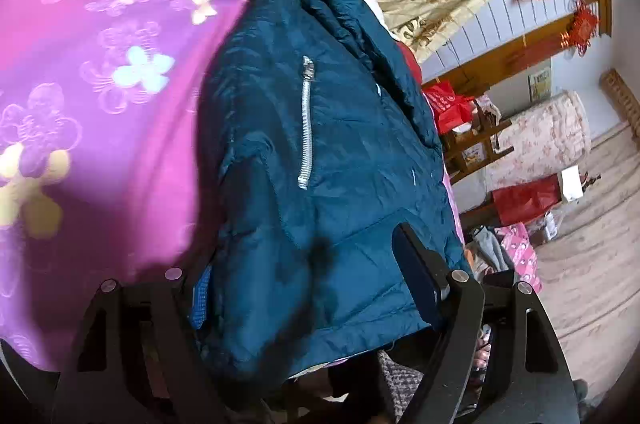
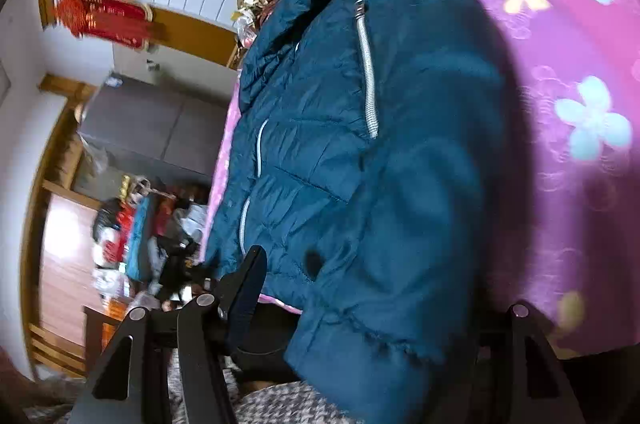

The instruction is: Fold large clothes

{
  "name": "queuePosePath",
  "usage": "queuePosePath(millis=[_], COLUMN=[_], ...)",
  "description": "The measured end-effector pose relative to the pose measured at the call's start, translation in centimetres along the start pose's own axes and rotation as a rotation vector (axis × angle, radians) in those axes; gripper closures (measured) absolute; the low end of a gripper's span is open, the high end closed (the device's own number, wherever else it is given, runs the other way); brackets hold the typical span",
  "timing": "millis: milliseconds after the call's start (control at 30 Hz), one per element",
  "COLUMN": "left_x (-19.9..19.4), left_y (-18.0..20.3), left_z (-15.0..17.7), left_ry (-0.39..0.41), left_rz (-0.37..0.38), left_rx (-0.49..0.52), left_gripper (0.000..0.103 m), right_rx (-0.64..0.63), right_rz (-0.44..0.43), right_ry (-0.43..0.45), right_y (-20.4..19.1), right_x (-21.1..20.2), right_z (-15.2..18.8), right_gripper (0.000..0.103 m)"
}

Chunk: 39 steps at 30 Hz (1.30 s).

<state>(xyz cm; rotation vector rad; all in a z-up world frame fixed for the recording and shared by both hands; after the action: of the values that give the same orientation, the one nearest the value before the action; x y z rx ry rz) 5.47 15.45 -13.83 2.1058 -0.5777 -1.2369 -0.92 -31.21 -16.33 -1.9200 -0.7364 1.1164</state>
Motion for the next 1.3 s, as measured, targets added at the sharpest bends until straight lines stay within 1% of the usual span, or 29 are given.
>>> queuePosePath(millis=[67, 167, 200, 233, 267, 300, 333, 367, 433, 467, 533, 633, 767, 800, 867, 967, 1067, 1167, 1300], left_x=[0.3, 0.8, 1.1, 1.5, 1.6, 1.8, 1.9, 1.9, 1.8, 1.5, 0.1, -2.6, -5.6, -6.2, -7.0, -8.2, -9.0, -9.5, -9.4], left_y=[0.3, 0.6, 0.7, 0.9, 1.1, 1.6, 2.2, 2.9, 3.4, 3.7, 4.2, 5.0, 6.0, 6.4, 7.4, 9.1, 10.4, 11.6, 12.8], left_z=[0.2, 0.5, 0.6, 0.8, 0.8, 0.9, 0.9, 1.0, 1.0, 0.8, 0.5, 0.4, 0.6, 0.8, 1.2, 1.9, 2.1, 1.8, 0.6], left_ry=[-0.006, -0.003, 0.001, -0.001, 0.004, 0.002, 0.001, 0.005, 0.001, 0.002, 0.042, 0.111, 0.166, 0.175, 0.192, 0.235, 0.275, 0.309, 0.351], left_rz=[-0.004, -0.030, -0.048, -0.078, -0.105, -0.156, -0.211, -0.272, -0.397, -0.429, -0.424, -0.424, -0.399, -0.405, -0.436, -0.507, -0.543, -0.561, -0.593], left_rx=[-0.012, -0.027, -0.035, -0.039, -0.029, -0.010, 0.023, 0.069, 0.130, 0.142, 0.133, 0.132, 0.125, 0.130, 0.155, 0.208, 0.248, 0.285, 0.334], left_gripper=[0.030, 0.030, 0.030, 0.030, 0.030, 0.030, 0.036, 0.058, 0.088, 0.090, 0.092, 0.094, 0.095, 0.095, 0.095, 0.095, 0.095, 0.095, 0.095], right_rx=[-0.003, 0.008, 0.017, 0.029, 0.049, 0.058, 0.062, 0.058, 0.027, 0.009, -0.034, -0.092, -0.160, -0.176, -0.211, -0.251, -0.271, -0.283, -0.309], right_rz=[0.019, 0.034, 0.042, 0.047, 0.054, 0.060, 0.068, 0.082, 0.098, 0.106, 0.118, 0.131, 0.122, 0.112, 0.108, 0.117, 0.121, 0.117, 0.123], right_ry=[0.012, 0.038, 0.046, 0.053, 0.061, 0.065, 0.068, 0.072, 0.082, 0.089, 0.106, 0.127, 0.151, 0.154, 0.155, 0.159, 0.176, 0.197, 0.218], right_y=[-0.1, 0.0, 0.3, 0.6, 0.9, 1.1, 1.1, 0.9, 0.1, -0.4, -1.7, -3.4, -5.9, -6.6, -7.6, -8.8, -9.7, -10.5, -11.7], right_x=[0.2, 0.2, 0.2, 0.0, 0.0, -0.1, -0.2, -0.3, -0.7, -1.0, -1.7, -2.8, -4.4, -4.9, -5.5, -6.2, -6.4, -6.7, -6.5], right_z=[-0.1, -0.1, 0.0, -0.1, -0.2, -0.2, -0.2, -0.3, -0.5, -0.6, -0.5, -0.4, 0.1, 0.4, 0.9, 1.3, 1.3, 0.7, -1.6], right_gripper=[0.041, 0.043, 0.048, 0.055, 0.059, 0.067, 0.073, 0.075, 0.082, 0.084, 0.089, 0.093, 0.094, 0.094, 0.095, 0.095, 0.095, 0.095, 0.095])
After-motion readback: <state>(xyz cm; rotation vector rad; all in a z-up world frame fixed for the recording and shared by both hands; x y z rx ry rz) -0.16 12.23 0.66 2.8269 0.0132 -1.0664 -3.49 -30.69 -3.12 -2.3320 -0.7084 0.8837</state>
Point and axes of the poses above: each gripper's, at about its wrist camera, not at the fingertips, and x roughly the way its jaws point, y to its right, z to its underside, the point moved 5 cm from there along x, roughly the way its jaws point, and after that the axes turned 5 degrees about -z, right-handed, at the moved point
